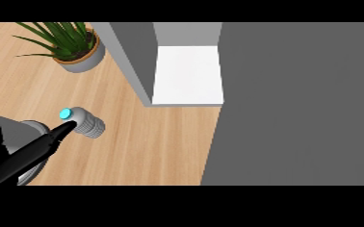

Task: Pick up the bottled water, place it into the cabinet and close the cabinet

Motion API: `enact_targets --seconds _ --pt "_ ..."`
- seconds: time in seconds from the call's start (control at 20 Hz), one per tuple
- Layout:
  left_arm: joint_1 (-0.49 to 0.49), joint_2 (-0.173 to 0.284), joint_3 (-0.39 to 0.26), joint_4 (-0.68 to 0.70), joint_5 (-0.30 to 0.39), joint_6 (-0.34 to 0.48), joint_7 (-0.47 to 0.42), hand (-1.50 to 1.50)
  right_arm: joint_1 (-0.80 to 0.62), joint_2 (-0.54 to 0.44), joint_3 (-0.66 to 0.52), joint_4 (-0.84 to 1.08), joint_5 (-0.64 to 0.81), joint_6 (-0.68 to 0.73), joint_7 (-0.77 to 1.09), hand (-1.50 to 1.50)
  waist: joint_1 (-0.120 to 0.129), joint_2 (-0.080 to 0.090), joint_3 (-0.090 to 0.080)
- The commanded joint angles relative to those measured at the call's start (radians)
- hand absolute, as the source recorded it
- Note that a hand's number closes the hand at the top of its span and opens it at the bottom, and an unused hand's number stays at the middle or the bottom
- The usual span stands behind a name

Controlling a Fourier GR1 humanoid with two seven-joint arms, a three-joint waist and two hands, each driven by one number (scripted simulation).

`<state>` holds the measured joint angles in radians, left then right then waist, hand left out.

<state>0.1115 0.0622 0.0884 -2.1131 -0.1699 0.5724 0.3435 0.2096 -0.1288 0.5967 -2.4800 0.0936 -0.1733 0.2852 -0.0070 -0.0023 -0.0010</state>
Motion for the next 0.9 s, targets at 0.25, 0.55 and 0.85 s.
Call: enact_targets --seconds 0.25,0.55,0.85 --pt "-0.065 -0.017 0.075 0.246 0.066 -0.004 -0.165 -1.50 0.072 -0.074 0.099 -0.161 0.153 -0.048 0.054 -1.50 -0.010 -0.001 0.000" --pt "0.003 -0.036 0.124 0.393 0.195 -0.105 -0.379 -1.50 0.011 -0.070 0.125 -0.133 0.161 -0.086 0.096 -1.50 -0.002 -0.001 -0.001" --pt "-0.087 -0.061 0.109 0.563 0.200 -0.083 -0.492 -1.50 -0.001 -0.099 0.078 -0.111 0.118 -0.103 0.034 -1.50 -0.007 0.001 0.000"
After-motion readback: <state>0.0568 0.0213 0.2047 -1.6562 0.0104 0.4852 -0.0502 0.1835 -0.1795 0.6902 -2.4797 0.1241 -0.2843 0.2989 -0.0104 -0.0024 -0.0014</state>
